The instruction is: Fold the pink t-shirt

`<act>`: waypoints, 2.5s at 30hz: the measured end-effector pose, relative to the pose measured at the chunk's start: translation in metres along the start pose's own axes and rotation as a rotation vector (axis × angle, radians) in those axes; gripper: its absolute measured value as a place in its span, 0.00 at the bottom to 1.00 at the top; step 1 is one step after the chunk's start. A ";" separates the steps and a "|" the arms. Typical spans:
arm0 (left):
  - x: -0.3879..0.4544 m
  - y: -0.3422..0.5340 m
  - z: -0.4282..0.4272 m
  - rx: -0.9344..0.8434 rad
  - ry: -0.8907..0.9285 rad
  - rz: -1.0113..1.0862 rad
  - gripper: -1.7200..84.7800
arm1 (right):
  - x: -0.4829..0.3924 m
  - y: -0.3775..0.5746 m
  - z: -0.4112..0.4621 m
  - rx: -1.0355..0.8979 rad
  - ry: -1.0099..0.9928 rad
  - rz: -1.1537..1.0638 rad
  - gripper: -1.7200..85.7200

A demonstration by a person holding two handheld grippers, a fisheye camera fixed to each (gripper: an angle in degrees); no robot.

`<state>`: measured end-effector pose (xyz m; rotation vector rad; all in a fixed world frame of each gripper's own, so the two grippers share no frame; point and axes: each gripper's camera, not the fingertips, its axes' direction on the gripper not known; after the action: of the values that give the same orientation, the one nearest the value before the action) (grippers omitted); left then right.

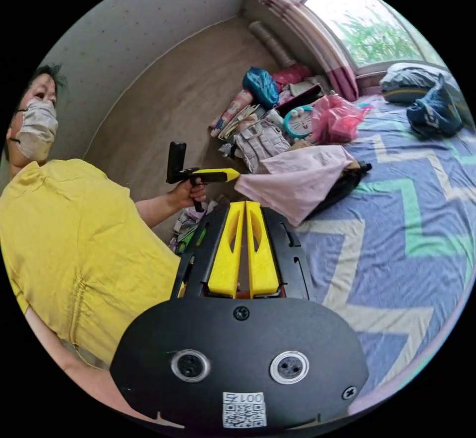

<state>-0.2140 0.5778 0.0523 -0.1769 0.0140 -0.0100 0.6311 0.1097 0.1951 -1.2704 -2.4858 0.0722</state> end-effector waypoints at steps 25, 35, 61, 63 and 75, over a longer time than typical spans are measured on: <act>-0.153 -0.053 0.006 -0.015 0.084 -0.555 0.09 | 0.185 -0.065 0.144 -0.369 0.075 0.210 0.17; -0.151 -0.106 -0.024 -0.003 -0.011 -0.647 0.01 | 0.206 -0.026 0.207 -0.414 0.188 0.213 0.07; -0.437 -0.275 -0.103 -0.328 0.269 -0.623 0.01 | 0.102 -0.155 0.229 -0.162 -0.281 0.058 0.13; -0.446 -0.270 -0.108 -0.315 0.286 -0.632 0.01 | 0.103 -0.139 0.205 -0.109 -0.294 0.068 0.12; -0.400 -0.250 -0.156 -0.125 0.228 -0.536 0.03 | 0.100 -0.119 0.133 0.022 -0.060 0.092 0.10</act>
<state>-0.6187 0.3090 -0.0519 -0.2997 0.1952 -0.5649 0.4412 0.1332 0.1224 -1.3929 -2.4685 0.1621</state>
